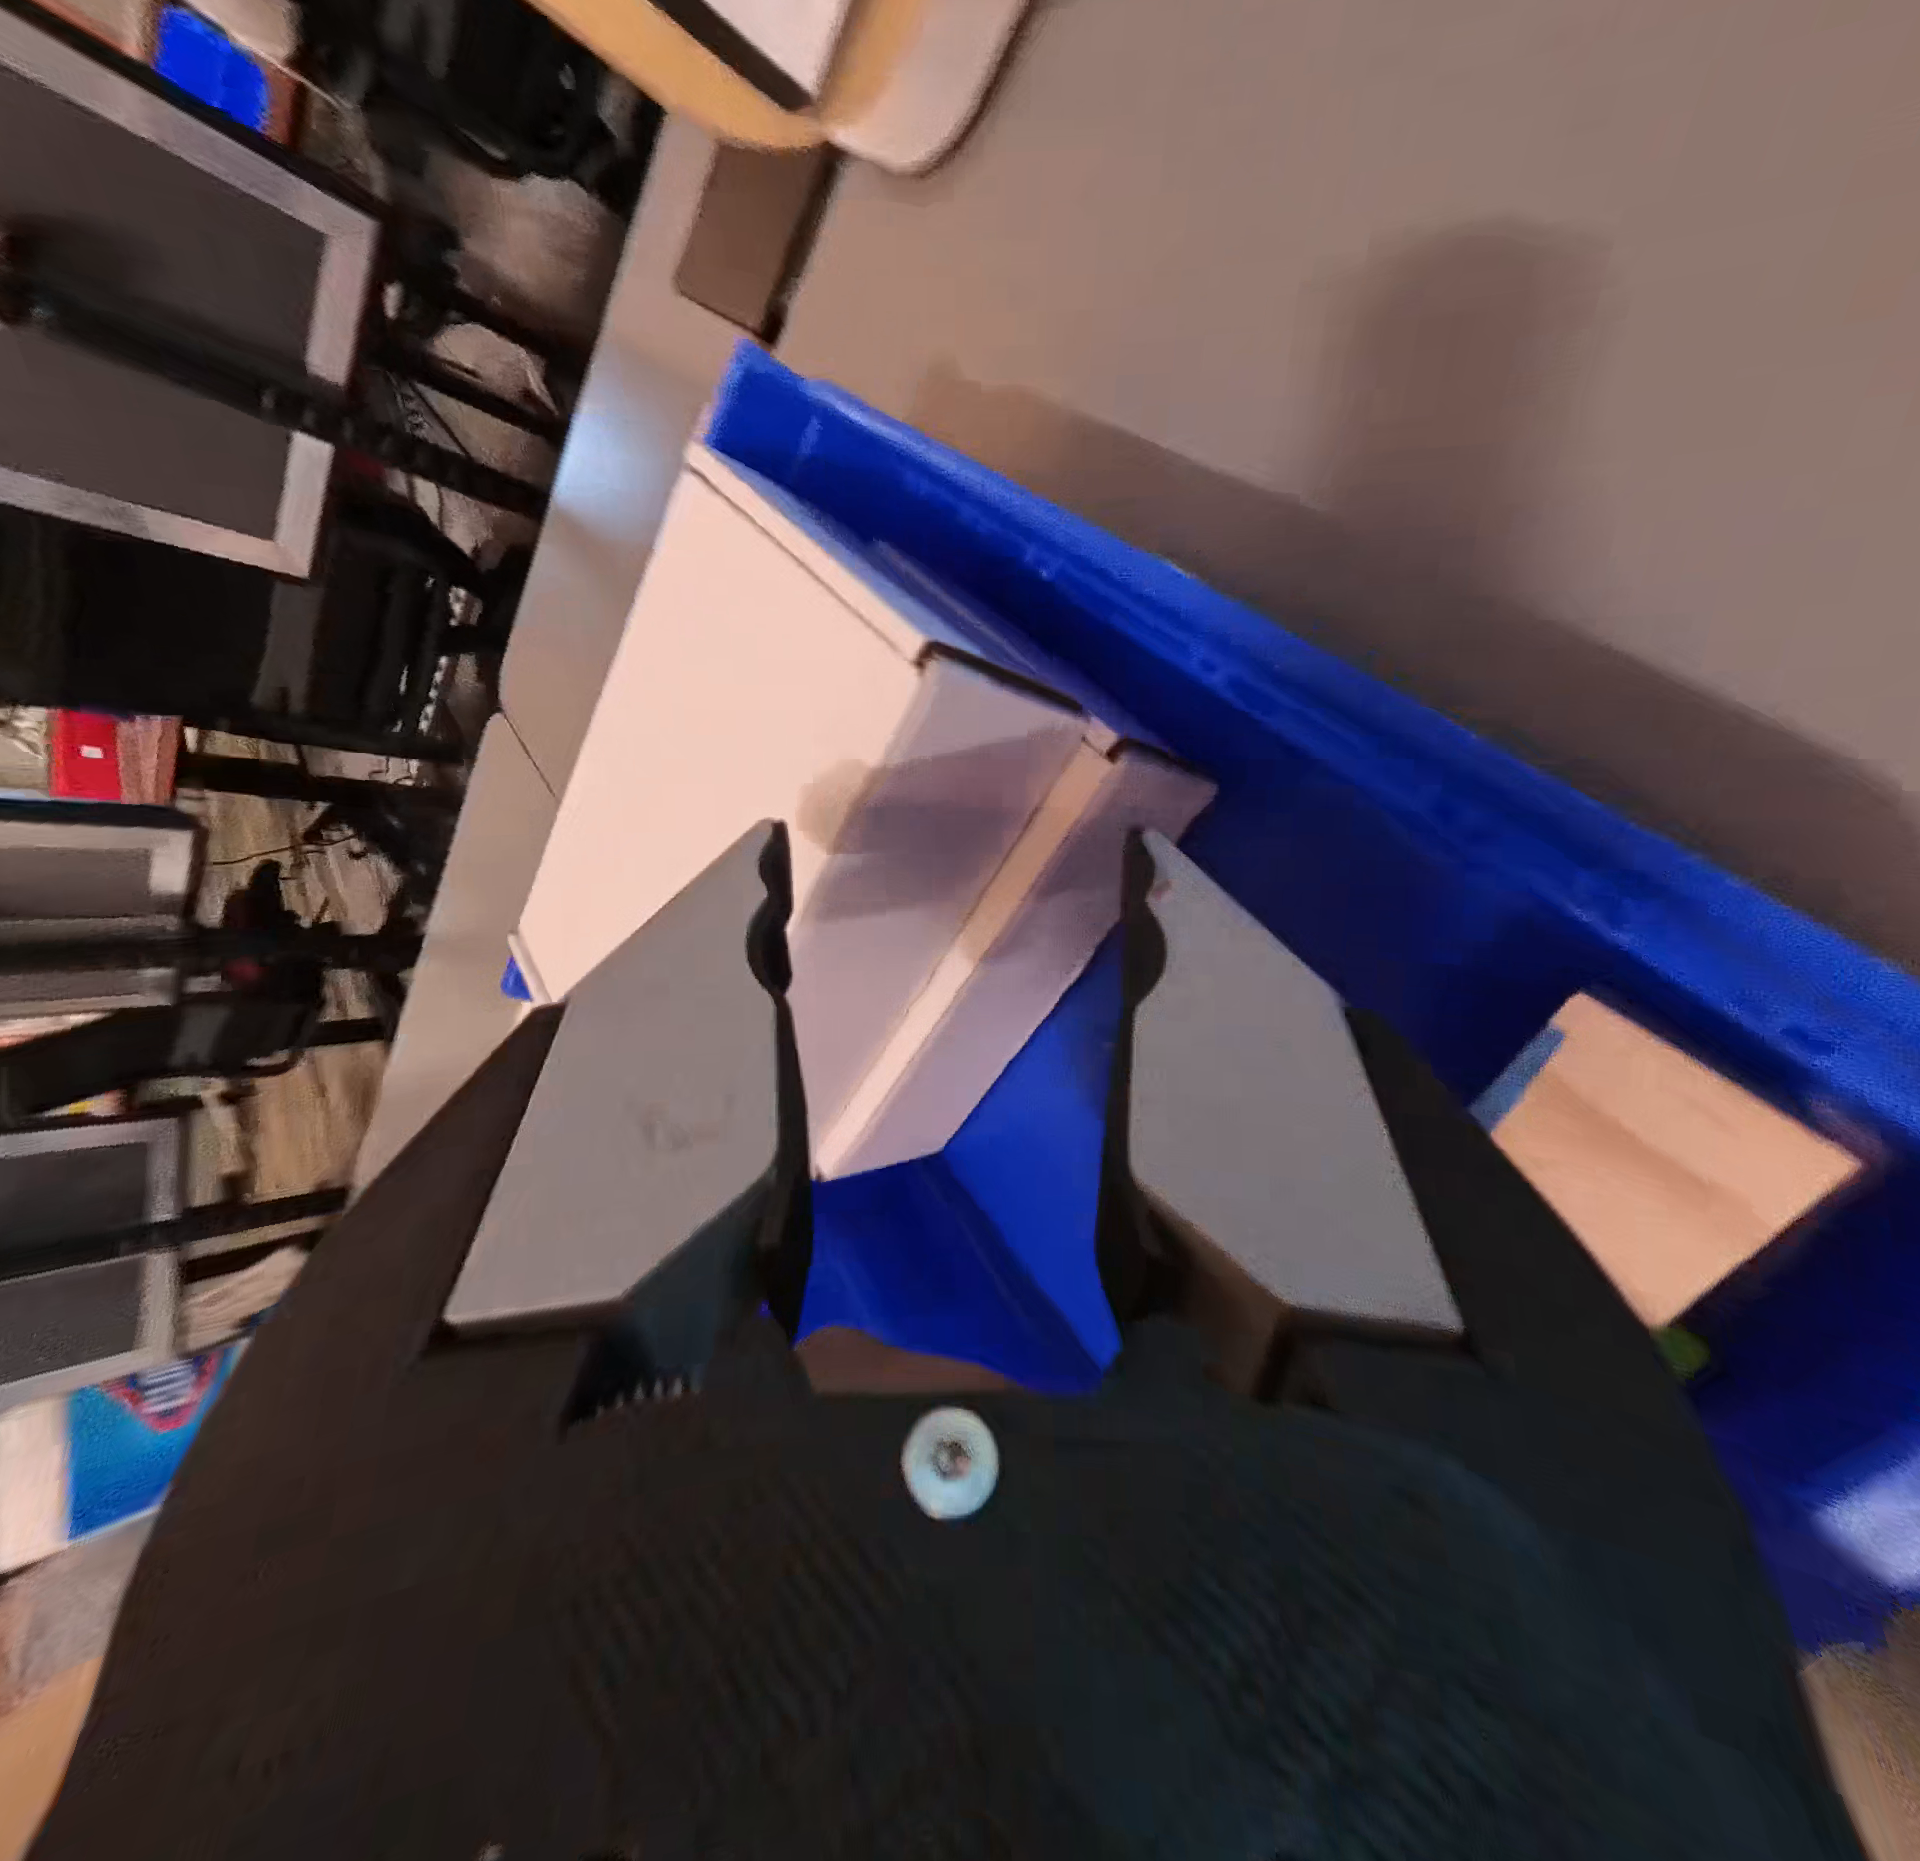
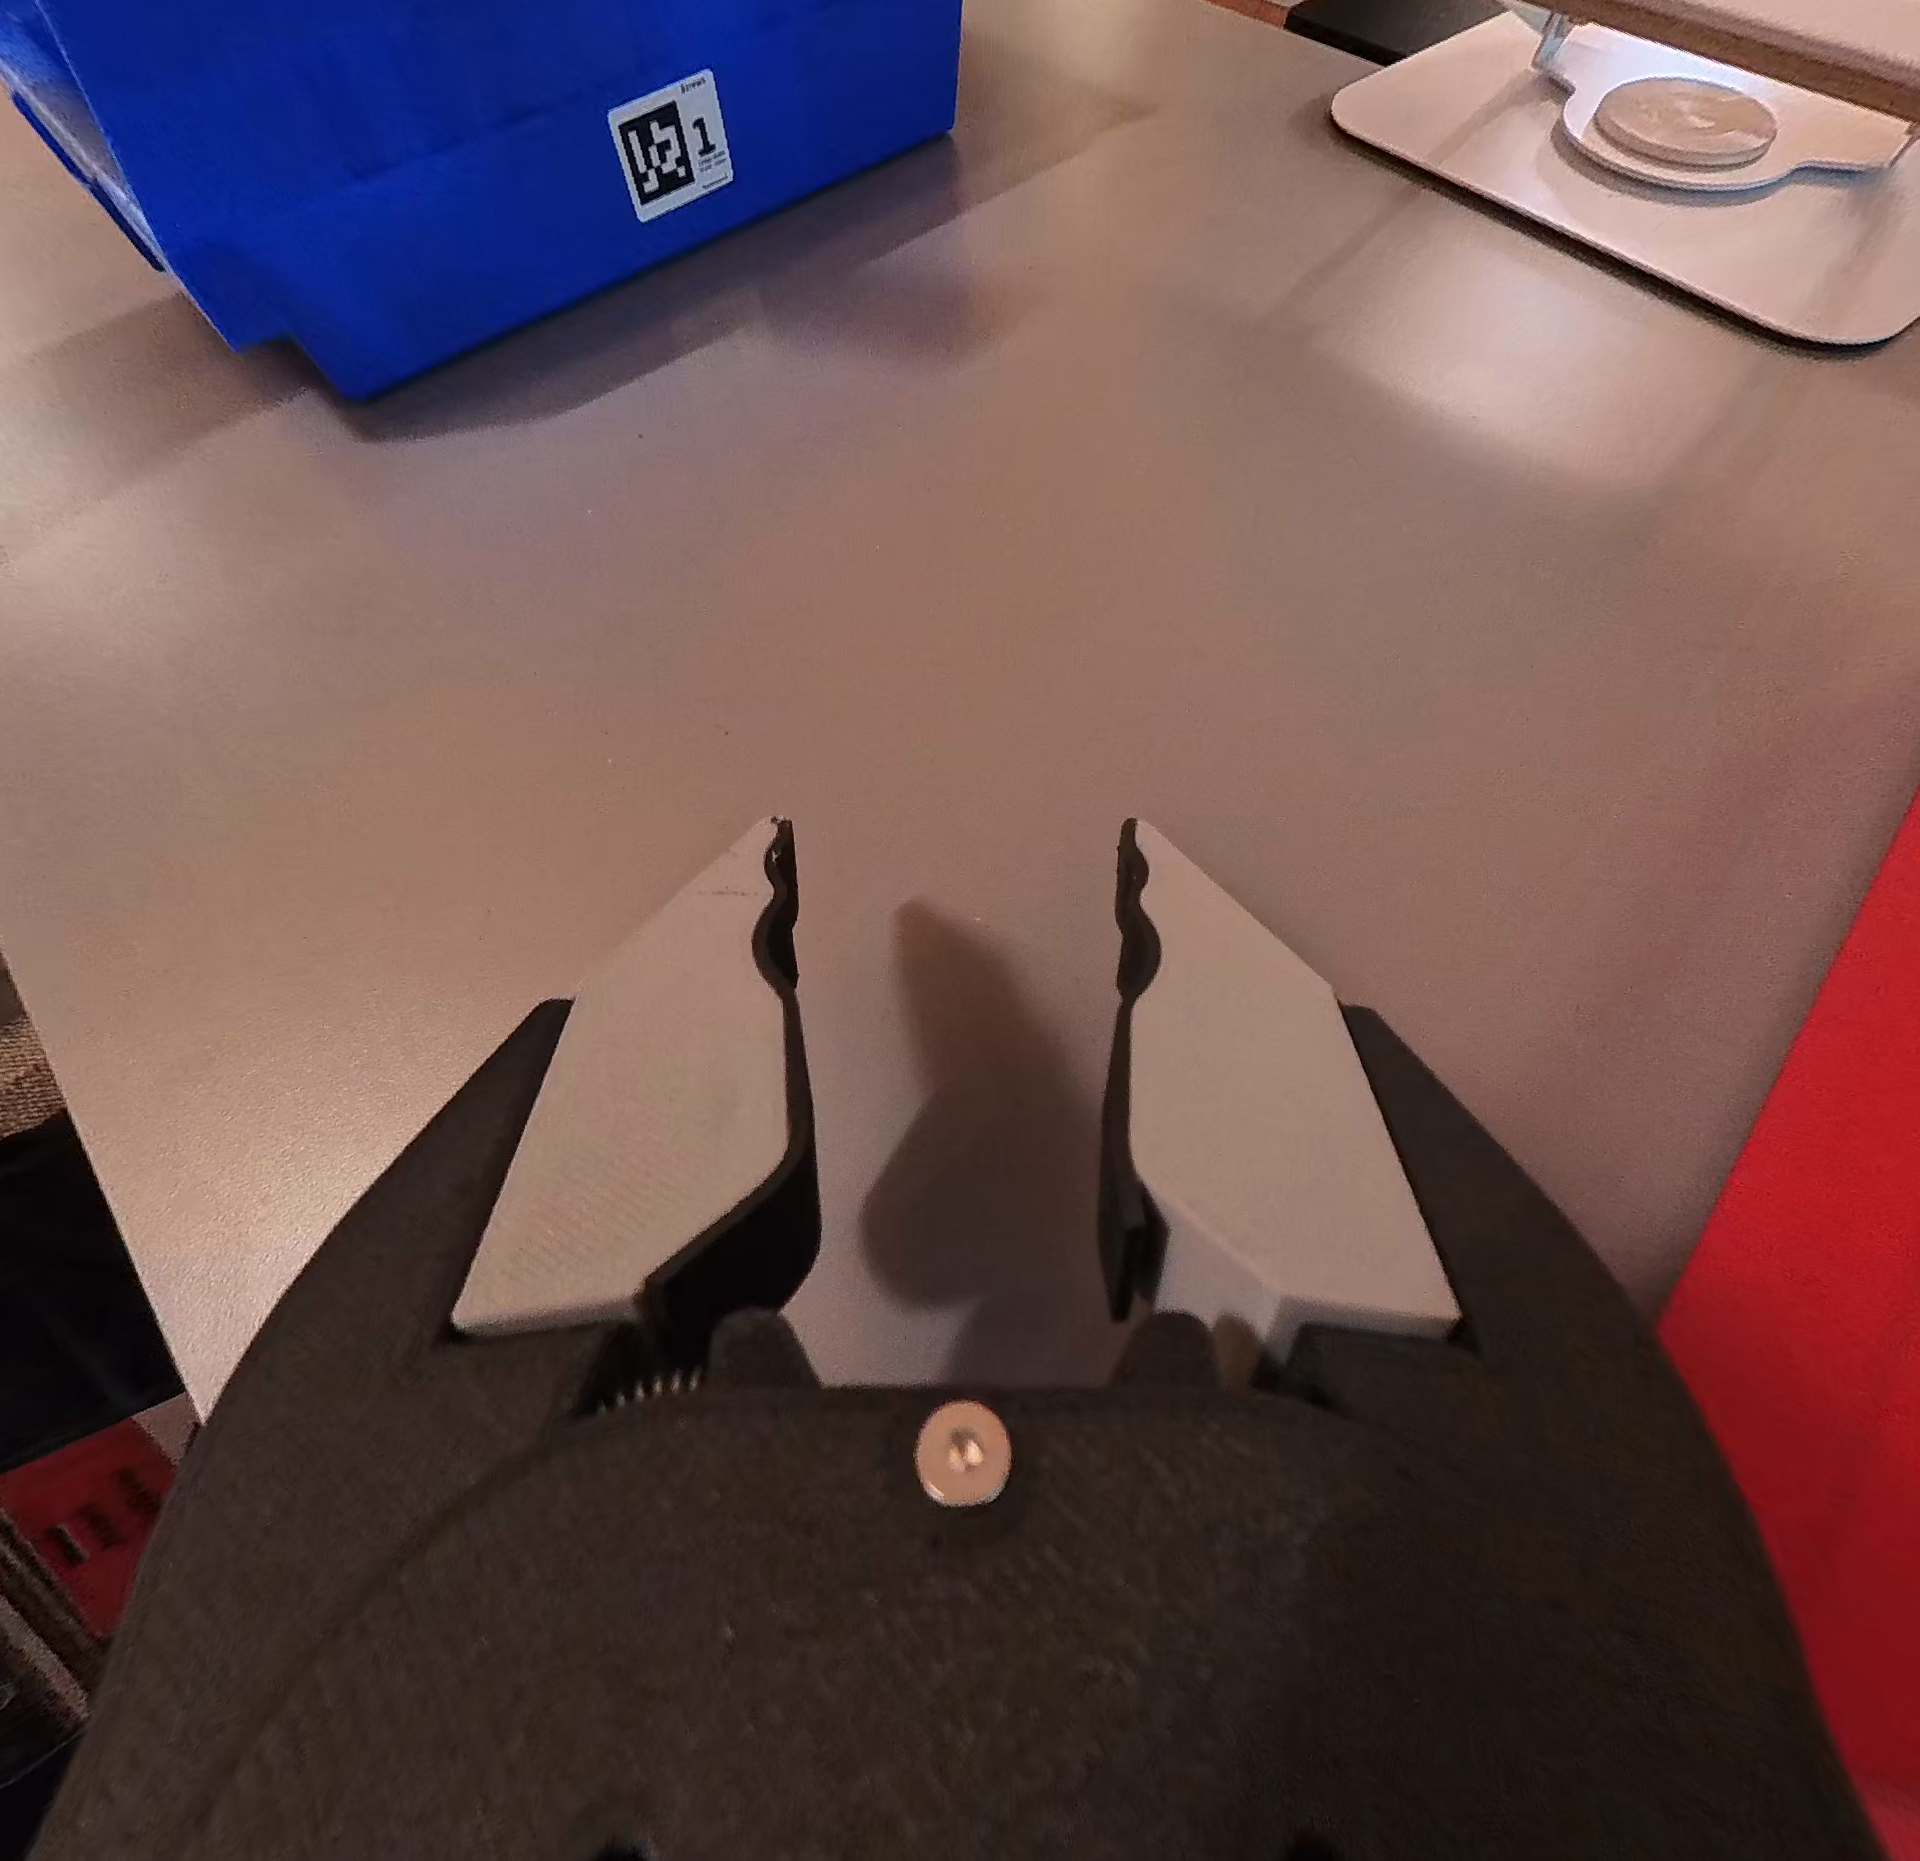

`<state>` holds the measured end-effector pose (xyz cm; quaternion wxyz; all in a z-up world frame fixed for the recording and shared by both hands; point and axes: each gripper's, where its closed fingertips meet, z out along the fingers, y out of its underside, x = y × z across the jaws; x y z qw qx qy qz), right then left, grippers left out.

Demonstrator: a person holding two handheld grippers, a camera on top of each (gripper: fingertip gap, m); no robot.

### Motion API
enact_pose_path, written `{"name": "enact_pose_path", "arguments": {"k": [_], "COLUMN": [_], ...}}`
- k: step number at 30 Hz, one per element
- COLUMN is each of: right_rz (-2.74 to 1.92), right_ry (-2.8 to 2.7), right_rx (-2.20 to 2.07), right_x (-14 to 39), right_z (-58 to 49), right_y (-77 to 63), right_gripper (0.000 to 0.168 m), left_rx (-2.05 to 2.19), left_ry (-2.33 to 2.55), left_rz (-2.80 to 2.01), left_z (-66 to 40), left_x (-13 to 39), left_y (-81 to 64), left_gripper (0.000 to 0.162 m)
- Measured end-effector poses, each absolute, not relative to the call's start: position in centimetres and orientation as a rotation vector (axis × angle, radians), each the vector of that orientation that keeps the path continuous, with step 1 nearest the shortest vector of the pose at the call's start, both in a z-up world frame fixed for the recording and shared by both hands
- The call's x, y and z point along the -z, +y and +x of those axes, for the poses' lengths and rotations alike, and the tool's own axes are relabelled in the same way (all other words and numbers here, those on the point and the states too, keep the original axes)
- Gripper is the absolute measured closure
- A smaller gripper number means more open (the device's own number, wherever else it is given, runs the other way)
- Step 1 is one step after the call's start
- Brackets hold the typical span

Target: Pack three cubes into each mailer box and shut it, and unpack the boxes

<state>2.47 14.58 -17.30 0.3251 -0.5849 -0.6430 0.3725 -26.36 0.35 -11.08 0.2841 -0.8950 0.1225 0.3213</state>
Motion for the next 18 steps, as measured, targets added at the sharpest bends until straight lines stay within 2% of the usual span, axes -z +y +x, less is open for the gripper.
{"name": "enact_pose_path", "arguments": {"k": [2, 6, 10, 16, 18], "right_rz": [-1.535, -1.541, -1.539, -1.535, -1.534], "right_ry": [-1.689, -1.703, -1.704, -1.704, -1.704], "right_rx": [-0.976, -0.981, -0.985, -0.98, -0.976], "right_x": [17.3, 17.5, 17.5, 17.5, 17.5], "right_z": [2.5, 2.5, 2.5, 2.5, 2.5], "right_y": [14.6, 14.4, 14.4, 14.4, 14.4], "right_gripper": [0.109, 0.109, 0.109, 0.11, 0.11], "left_rx": [-0.987, -1.194, -1.177, -1.142, -1.107], "left_ry": [0.413, 0.535, 0.55, 0.546, 0.555], "left_rz": [-2.476, -2.449, -2.443, -2.388, -2.412], "left_z": [-27.8, -29.4, -29.4, -28.5, -28.0], "left_x": [11.9, 11.2, 11.0, 9.3, 9.3], "left_y": [0.0, 0.5, 0.6, 0.0, -0.3], "left_gripper": [0.099, 0.124, 0.129, 0.159, 0.162]}}
